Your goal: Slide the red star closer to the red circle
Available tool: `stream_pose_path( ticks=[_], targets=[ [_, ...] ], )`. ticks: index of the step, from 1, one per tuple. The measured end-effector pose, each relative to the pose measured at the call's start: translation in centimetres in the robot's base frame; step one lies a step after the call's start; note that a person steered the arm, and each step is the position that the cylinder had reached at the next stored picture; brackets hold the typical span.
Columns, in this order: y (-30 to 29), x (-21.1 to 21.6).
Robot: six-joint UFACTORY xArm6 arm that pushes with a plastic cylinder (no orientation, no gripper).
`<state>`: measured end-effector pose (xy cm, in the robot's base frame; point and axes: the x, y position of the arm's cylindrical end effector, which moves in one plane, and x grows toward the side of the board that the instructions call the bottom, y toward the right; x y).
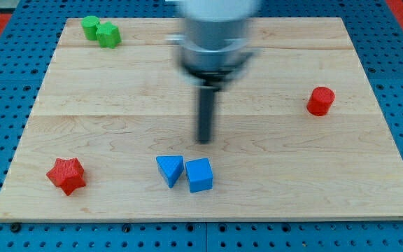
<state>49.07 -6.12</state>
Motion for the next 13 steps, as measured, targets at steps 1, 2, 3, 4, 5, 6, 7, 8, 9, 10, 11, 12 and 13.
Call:
stream_pose_path(
  ticks=[1, 2, 3, 4, 5, 6, 7, 8, 9, 10, 11, 12, 13],
  targets=[
    [-14.4, 0.0],
    [-23.8, 3.0],
    [-23.5, 9.9],
    [-18.7, 8.9],
    [-14.4, 7.4],
    [-13.7, 9.2],
    [-12.6, 8.7],
    [-11.1, 3.3],
    [-6.5, 0.6],
    [-1.0, 0.3],
    [-6.4, 1.3],
    [-0.2, 2.7],
    [10.0, 1.9]
  ],
)
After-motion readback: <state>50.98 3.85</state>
